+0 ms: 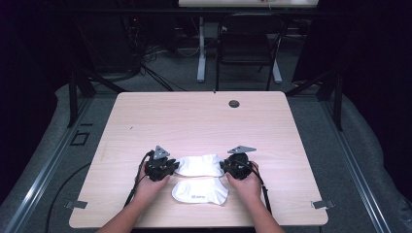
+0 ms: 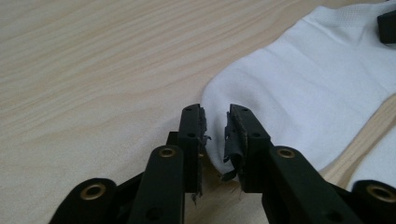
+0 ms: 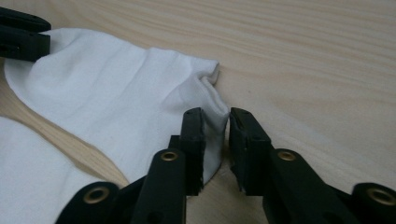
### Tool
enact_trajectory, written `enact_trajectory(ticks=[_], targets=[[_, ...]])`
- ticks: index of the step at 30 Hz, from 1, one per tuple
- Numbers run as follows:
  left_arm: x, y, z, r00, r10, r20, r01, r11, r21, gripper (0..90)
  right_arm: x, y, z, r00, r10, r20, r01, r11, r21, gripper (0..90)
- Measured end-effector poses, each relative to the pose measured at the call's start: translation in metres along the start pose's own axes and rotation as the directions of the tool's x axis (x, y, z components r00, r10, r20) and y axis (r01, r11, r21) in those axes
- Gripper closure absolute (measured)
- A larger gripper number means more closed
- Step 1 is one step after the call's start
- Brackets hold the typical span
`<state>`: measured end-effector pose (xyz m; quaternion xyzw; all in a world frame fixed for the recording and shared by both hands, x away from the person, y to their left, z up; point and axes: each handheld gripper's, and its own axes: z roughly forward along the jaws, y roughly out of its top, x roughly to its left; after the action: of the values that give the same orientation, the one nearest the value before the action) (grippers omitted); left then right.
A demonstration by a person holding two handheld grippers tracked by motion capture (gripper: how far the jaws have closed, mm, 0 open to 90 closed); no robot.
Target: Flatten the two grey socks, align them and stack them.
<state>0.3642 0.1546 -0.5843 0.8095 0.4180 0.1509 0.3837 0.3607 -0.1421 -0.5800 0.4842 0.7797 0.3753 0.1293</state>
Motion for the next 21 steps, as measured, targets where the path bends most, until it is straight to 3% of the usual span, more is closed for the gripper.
enact_trajectory(ticks=[4,10,21], targets=[[-0.002,0.001,0.000,0.9999,0.008,0.009,-0.008,0.9999,0.006,86.4,0.001,0.000,-0.001,1.0000,-0.003,-0.008,0.003,1.000,0.010,86.0],[-0.001,0.001,-0.001,0.9997,-0.011,0.023,0.011,0.9999,0.008,88.3,0.001,0.001,-0.003,0.9999,-0.001,-0.017,0.001,1.000,-0.004,86.5],[-0.005,0.007,-0.009,0.9996,0.000,0.029,0.001,0.9997,-0.025,88.6,0.005,0.006,-0.013,0.9995,-0.004,-0.031,0.002,0.998,-0.055,86.8]])
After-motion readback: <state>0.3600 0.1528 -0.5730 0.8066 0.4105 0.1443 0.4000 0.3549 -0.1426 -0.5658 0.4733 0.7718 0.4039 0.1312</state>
